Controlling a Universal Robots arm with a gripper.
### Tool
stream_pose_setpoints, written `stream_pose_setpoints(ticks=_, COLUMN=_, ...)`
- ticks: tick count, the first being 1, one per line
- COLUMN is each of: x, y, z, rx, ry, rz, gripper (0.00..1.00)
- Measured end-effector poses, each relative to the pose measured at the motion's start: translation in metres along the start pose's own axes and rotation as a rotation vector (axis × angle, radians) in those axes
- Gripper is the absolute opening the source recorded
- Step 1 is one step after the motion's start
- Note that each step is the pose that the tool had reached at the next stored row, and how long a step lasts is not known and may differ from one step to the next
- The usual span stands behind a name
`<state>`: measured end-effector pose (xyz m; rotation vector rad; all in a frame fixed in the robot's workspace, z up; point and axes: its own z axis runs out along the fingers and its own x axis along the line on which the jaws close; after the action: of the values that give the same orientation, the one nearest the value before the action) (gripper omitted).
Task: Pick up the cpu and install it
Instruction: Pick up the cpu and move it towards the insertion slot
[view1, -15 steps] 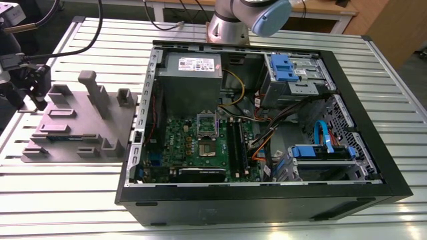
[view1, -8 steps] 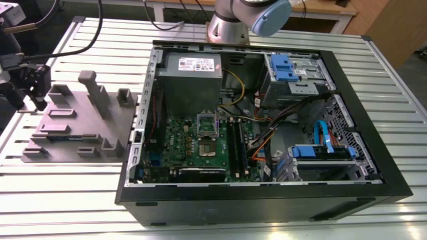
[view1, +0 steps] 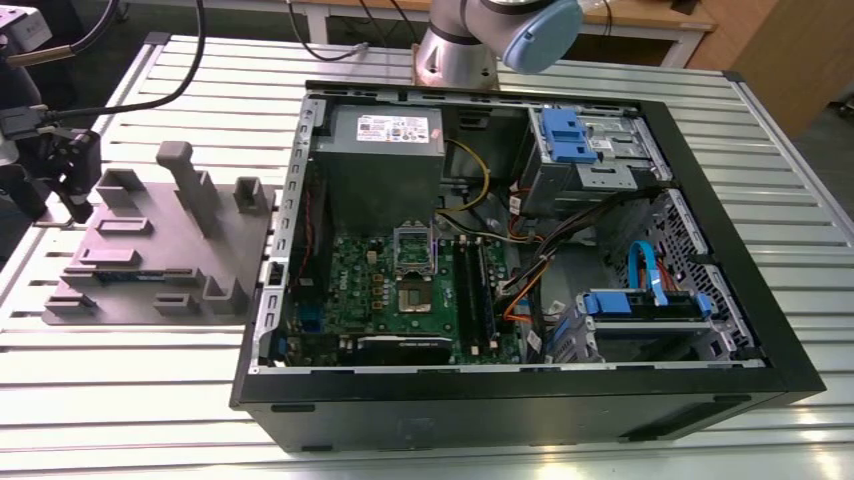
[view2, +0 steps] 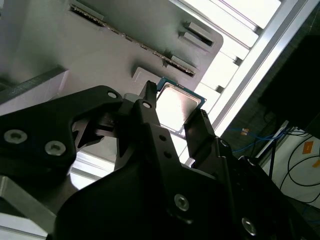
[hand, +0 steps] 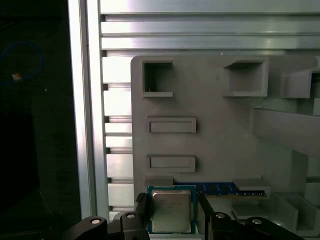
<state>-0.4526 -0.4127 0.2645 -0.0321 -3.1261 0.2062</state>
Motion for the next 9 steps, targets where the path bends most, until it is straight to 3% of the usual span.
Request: stream_pose_setpoints(ticks=9, x=0.0, y=0.0, z=0.0, rx=0.006, ry=-0.0001, rz=0.0, gripper=0.47)
